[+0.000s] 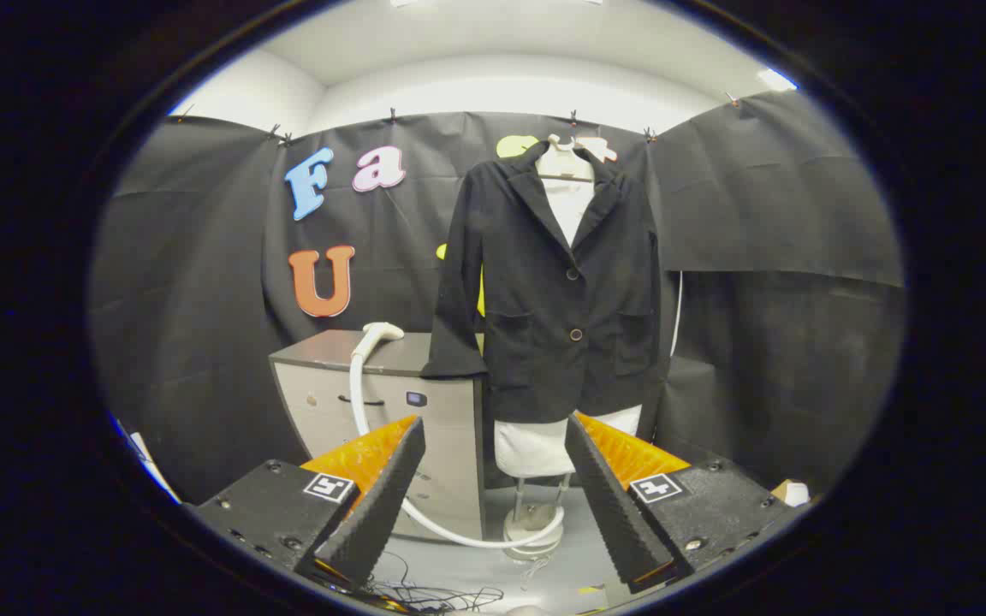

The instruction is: Iron the clothes twice with a garment steamer, once on the left side and once on the right side.

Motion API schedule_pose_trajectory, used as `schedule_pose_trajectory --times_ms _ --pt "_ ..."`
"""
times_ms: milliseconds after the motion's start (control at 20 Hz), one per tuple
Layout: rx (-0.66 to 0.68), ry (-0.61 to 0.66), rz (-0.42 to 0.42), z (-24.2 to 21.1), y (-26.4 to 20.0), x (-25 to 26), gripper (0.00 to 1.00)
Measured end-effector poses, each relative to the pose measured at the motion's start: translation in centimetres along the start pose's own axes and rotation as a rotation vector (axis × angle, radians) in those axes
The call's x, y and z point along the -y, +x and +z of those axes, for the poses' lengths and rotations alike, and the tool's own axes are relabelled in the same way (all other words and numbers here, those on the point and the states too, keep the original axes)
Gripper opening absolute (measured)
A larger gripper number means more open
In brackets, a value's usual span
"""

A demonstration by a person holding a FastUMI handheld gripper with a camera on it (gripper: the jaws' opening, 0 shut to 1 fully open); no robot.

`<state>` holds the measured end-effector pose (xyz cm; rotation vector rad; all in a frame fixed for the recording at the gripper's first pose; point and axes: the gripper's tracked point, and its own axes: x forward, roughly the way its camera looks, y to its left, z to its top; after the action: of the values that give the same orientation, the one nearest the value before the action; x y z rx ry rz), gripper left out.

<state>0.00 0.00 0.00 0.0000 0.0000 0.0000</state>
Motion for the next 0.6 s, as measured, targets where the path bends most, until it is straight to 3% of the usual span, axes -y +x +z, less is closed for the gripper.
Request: schedule_pose_trajectory --times_ms 600 --pt "-0.013 0.022 -0.031 -0.5 1.9 -1.4 1.00"
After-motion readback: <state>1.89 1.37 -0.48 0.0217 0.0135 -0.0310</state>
